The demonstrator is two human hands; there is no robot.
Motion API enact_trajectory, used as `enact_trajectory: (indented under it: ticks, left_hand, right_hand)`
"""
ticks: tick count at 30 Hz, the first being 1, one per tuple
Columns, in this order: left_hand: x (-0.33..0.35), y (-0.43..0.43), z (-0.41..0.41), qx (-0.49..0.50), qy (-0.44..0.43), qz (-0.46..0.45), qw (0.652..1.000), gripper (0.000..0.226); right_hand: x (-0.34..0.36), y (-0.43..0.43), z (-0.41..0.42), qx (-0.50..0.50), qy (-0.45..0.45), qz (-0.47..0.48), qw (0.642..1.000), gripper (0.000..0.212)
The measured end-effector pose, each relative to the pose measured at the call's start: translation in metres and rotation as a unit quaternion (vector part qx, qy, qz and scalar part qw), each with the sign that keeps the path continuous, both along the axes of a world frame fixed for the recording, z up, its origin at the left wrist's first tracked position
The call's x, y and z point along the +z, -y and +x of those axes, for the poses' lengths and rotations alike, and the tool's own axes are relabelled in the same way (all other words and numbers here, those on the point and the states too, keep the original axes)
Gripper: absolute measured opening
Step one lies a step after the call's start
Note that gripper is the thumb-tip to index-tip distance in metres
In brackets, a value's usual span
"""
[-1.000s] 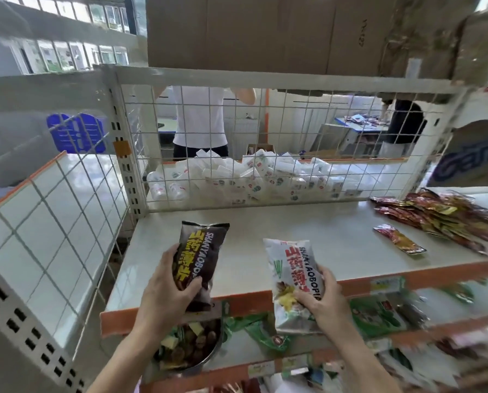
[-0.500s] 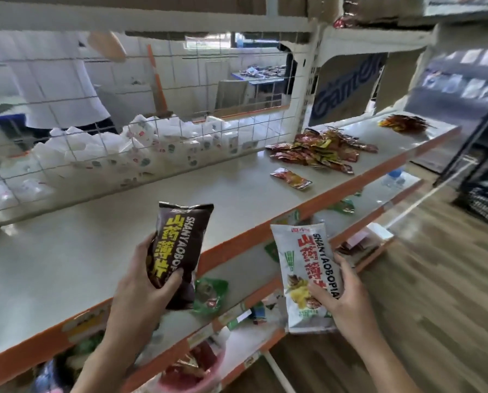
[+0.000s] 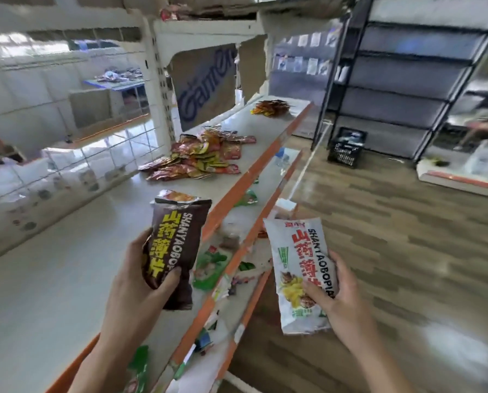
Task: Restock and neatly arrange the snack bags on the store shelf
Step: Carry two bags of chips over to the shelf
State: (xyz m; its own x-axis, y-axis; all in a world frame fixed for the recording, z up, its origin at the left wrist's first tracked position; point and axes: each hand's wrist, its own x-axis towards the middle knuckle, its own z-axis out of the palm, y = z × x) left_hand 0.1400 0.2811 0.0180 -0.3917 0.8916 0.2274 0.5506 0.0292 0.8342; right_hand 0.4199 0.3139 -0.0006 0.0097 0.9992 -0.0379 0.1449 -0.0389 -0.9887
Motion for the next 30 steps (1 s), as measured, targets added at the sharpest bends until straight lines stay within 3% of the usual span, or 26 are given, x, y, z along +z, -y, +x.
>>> enact_trajectory:
  ticks: [6,15,25,30]
  left_hand:
    - [0.001,-0.069,0.02,-0.151,0.007,-0.007,0.988,0.072]
    - [-0.005,-0.118,0.112,-0.343,0.006,-0.023,0.939,0.072]
    - [-0.004,-0.166,0.262,-0.461,0.007,0.001,0.887,0.075]
    - [0.001,-0.182,0.333,-0.488,-0.011,0.038,0.872,0.072]
  right_hand:
    - [0.005,0.015,0.015,-0.139,-0.012,0.016,0.99,0.043]
    - [0.002,0.056,0.053,-0.316,-0.006,0.007,0.949,0.055]
    - [0.008,0.071,0.161,-0.469,0.043,0.039,0.881,0.052]
    - [0.01,0.06,0.219,-0.49,0.057,0.039,0.869,0.055]
